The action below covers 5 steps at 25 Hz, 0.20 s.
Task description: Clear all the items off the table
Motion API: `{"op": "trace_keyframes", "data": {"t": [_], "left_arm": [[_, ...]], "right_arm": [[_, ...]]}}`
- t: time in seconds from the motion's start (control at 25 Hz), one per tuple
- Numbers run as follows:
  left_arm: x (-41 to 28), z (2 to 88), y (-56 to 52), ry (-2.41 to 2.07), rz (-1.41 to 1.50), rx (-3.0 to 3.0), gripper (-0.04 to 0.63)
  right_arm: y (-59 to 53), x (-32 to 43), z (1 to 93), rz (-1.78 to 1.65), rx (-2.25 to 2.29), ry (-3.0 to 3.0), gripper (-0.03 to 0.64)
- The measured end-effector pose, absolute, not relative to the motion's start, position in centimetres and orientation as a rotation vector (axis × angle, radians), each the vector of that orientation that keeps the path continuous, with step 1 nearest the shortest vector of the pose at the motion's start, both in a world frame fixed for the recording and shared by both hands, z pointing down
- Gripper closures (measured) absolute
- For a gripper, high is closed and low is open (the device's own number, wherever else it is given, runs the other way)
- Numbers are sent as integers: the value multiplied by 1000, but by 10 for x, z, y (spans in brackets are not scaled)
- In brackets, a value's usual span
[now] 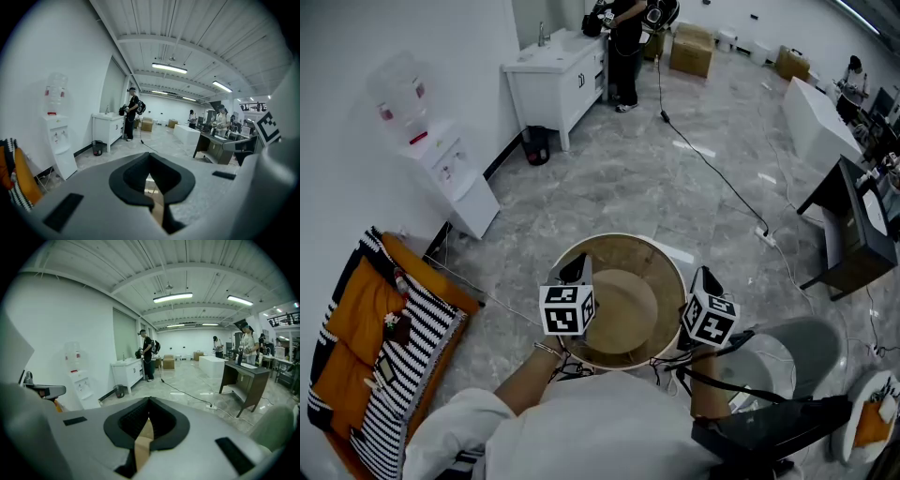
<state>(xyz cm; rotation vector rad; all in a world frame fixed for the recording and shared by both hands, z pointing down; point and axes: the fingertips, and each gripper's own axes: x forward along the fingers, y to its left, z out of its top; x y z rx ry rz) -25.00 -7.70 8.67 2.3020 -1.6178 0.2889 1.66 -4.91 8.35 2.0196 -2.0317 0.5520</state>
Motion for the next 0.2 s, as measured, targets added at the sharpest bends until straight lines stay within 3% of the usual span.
{"op": "trace_keyframes", "data": {"t": [0.2], "left_arm": [[-248,88,-83,-1611,293,2306,594]], "right_arm": [[-52,19,86,558,2026,-2022,594]]}}
